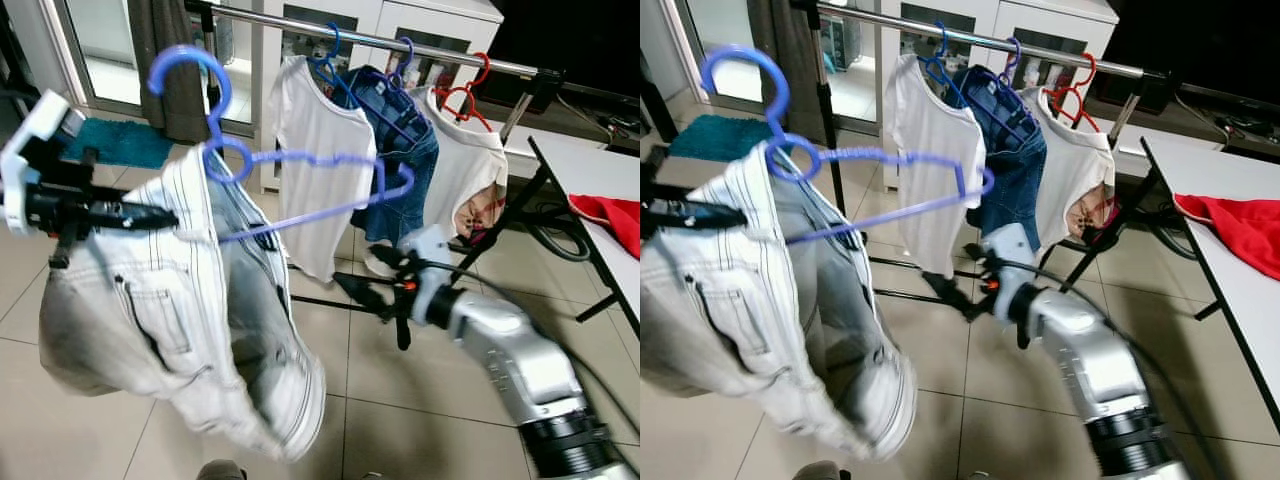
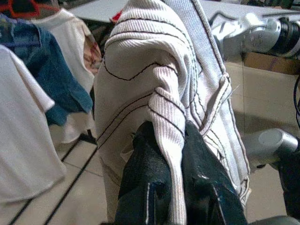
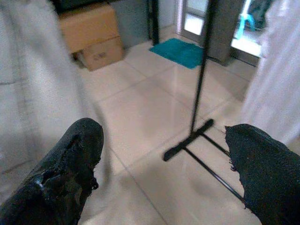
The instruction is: Hang hanger
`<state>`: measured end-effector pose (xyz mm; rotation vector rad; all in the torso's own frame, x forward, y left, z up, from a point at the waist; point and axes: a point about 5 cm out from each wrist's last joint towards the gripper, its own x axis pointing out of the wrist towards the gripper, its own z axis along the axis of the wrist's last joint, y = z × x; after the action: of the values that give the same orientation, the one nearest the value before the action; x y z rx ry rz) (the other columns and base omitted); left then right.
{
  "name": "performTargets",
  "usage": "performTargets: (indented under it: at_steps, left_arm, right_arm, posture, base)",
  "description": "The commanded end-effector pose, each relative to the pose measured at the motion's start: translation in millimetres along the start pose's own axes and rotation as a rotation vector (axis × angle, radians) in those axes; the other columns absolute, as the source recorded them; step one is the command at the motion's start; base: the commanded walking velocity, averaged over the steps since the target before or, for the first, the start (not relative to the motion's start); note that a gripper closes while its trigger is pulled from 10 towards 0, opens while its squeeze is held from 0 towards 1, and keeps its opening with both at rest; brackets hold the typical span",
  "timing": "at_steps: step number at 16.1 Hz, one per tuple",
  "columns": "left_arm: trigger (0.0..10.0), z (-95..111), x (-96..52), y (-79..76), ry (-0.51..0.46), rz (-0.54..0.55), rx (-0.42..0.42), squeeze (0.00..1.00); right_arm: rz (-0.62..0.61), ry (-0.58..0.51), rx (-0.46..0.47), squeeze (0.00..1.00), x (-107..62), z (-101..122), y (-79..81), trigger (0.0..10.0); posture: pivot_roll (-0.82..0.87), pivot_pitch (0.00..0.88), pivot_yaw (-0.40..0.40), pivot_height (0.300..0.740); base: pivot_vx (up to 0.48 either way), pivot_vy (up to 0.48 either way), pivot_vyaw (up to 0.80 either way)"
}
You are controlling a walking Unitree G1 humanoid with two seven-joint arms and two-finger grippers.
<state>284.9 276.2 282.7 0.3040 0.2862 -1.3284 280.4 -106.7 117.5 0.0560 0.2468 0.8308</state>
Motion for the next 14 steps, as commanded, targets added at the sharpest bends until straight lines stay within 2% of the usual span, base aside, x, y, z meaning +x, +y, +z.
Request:
performTargets:
  at_steps: [1, 4, 6, 9, 10, 11, 12, 13, 14]
  left_arm:
    - [0.0, 19, 0.5, -3.1, -0.059, -0.017, 0.075, 0.00]
    - [0.0, 22, 4.1, -5.7, -0.073, -0.027, 0.080, 0.00]
    - [0.0, 24, 6.3, -6.7, -0.084, -0.036, 0.082, 0.00]
    - [0.0, 28, 9.4, -8.0, -0.092, -0.050, 0.083, 0.00]
    - [0.0, 28, 9.4, -8.0, -0.092, -0.050, 0.083, 0.00]
    - [0.0, 29, 8.8, -8.3, -0.092, -0.048, 0.084, 0.00]
    - [0.0, 29, 8.1, -8.5, -0.092, -0.044, 0.084, 0.00]
    - [0.0, 28, 6.0, -8.0, -0.088, -0.028, 0.079, 0.00]
    - [0.0, 27, 5.0, -7.2, -0.083, -0.016, 0.073, 0.00]
  right_arm:
    - [0.021, -0.018, 0.009, 0.00, 4.5, 4, 5.1, 10.0]
    - [0.064, -0.047, 0.074, 0.00, 14.8, 2, 15.2, 10.0]
    - [0.075, -0.034, 0.077, 0.00, 25.0, -1, 19.0, 10.0]
    - [-0.048, 0.025, 0.030, 0.00, 46.0, -7, 11.3, 10.0]
    - [-0.048, 0.025, 0.030, 0.00, 46.0, -7, 11.3, 10.0]
    - [-0.072, 0.022, 0.035, 0.00, 46.2, -7, 8.1, 2.4]
    - [-0.085, 0.010, 0.048, 0.00, 45.0, -6, 5.3, 0.0]
    - [-0.062, -0.028, 0.077, 0.00, 39.2, -1, 3.8, 10.0]
    - [-0.042, -0.066, 0.106, 0.00, 32.9, 2, 2.0, 10.0]
  posture:
    - [0.06, 0.000, -0.114, 0.740]
    - [0.07, 0.000, -0.116, 0.740]
    - [0.07, 0.000, -0.112, 0.740]
    - [0.08, 0.000, -0.110, 0.740]
    - [0.08, 0.000, -0.110, 0.740]
    - [0.08, 0.000, -0.111, 0.740]
    - [0.08, 0.000, -0.113, 0.740]
    - [0.08, 0.000, -0.112, 0.740]
    - [0.08, 0.000, -0.112, 0.740]
  base:
    - [0.000, 0.000, 0.00]
    - [0.000, 0.000, 0.00]
    - [0.000, 0.000, 0.00]
    - [0.000, 0.000, 0.00]
    - [0.000, 0.000, 0.00]
    - [0.000, 0.000, 0.00]
    - [0.000, 0.000, 0.00]
    - [0.000, 0.000, 0.00]
    - [0.000, 0.000, 0.00]
